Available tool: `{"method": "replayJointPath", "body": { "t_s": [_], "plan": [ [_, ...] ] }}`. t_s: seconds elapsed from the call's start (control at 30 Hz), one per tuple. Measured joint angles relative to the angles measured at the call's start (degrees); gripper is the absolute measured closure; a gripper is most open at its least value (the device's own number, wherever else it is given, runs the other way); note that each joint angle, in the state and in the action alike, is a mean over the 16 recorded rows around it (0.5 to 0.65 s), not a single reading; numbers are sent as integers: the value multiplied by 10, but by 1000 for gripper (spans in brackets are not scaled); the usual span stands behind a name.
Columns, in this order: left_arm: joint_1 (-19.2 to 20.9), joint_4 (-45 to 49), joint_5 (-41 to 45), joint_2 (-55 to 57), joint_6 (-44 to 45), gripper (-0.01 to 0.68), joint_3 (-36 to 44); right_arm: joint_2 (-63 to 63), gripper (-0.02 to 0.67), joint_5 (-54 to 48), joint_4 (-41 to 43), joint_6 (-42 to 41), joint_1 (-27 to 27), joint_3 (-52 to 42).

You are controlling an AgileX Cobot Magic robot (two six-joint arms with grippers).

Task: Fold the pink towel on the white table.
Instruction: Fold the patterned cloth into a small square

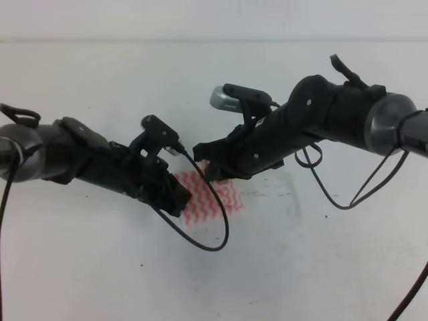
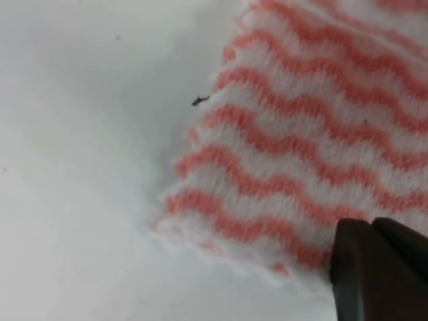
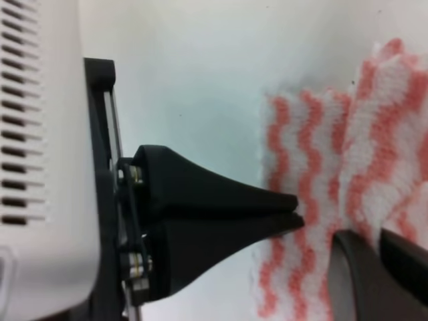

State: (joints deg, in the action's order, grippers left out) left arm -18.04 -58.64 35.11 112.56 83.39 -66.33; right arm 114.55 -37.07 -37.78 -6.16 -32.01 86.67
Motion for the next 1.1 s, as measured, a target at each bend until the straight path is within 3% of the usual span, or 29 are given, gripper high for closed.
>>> {"method": "replayJointPath", "body": {
  "t_s": [1.1],
  "plan": [
    [0, 2, 2, 1, 5, 673, 0, 3, 650, 5, -13, -5, -3, 2]
  ]
}}
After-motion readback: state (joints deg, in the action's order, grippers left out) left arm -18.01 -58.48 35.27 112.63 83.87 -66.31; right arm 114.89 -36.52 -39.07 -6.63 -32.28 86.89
